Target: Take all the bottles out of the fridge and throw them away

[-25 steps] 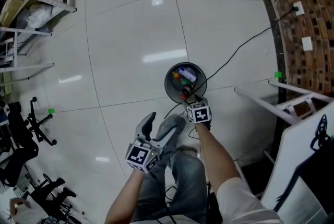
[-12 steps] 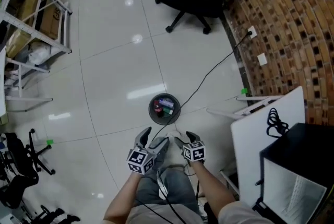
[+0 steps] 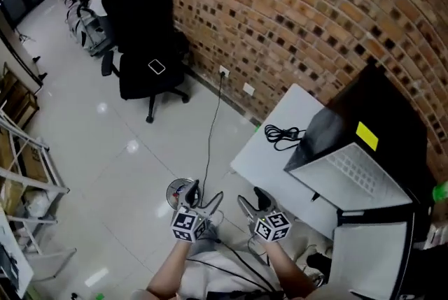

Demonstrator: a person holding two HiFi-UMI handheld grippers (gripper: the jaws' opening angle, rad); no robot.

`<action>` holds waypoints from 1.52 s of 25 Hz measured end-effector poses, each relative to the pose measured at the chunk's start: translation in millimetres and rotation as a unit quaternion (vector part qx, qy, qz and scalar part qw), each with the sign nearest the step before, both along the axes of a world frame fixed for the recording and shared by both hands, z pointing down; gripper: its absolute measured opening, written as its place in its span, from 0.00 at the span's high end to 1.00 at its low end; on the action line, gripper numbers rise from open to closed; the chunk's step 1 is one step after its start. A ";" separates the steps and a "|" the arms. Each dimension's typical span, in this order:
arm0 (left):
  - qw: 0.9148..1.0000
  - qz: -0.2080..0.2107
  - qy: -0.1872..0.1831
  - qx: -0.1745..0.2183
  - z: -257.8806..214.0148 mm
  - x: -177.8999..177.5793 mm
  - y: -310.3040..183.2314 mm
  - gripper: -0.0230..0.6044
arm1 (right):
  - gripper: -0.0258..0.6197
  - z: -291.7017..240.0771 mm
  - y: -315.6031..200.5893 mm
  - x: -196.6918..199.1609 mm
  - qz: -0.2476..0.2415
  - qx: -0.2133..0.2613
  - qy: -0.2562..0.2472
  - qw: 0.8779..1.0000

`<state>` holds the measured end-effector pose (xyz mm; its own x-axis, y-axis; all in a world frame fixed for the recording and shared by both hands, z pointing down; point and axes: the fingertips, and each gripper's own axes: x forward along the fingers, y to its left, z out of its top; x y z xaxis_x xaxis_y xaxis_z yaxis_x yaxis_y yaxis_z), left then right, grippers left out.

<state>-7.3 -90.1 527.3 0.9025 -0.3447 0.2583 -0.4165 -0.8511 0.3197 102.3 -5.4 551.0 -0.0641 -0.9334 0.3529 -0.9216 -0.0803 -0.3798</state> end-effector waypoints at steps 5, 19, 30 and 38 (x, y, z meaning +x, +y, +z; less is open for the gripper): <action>0.988 0.140 0.021 0.058 -76.5 86.5 47.0 0.37 | 0.45 -107.5 90.5 87.8 0.168 0.092 0.046 0.980; 0.925 0.340 0.148 0.085 -202.9 238.7 225.6 0.37 | 0.46 -199.8 340.6 182.9 0.435 0.111 0.188 0.874; 0.930 0.333 0.129 0.083 -193.2 243.0 247.2 0.37 | 0.46 -181.6 364.1 186.0 0.424 0.073 0.165 0.887; 0.935 0.319 0.123 0.091 -190.1 233.8 245.9 0.37 | 0.46 -174.3 375.9 187.3 0.418 0.061 0.150 0.894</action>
<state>226.5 155.8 337.1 0.9641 0.2654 0.0045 0.2610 -0.9511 0.1650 289.6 370.5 376.7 0.7545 -0.6432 0.1304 -0.6202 -0.7638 -0.1790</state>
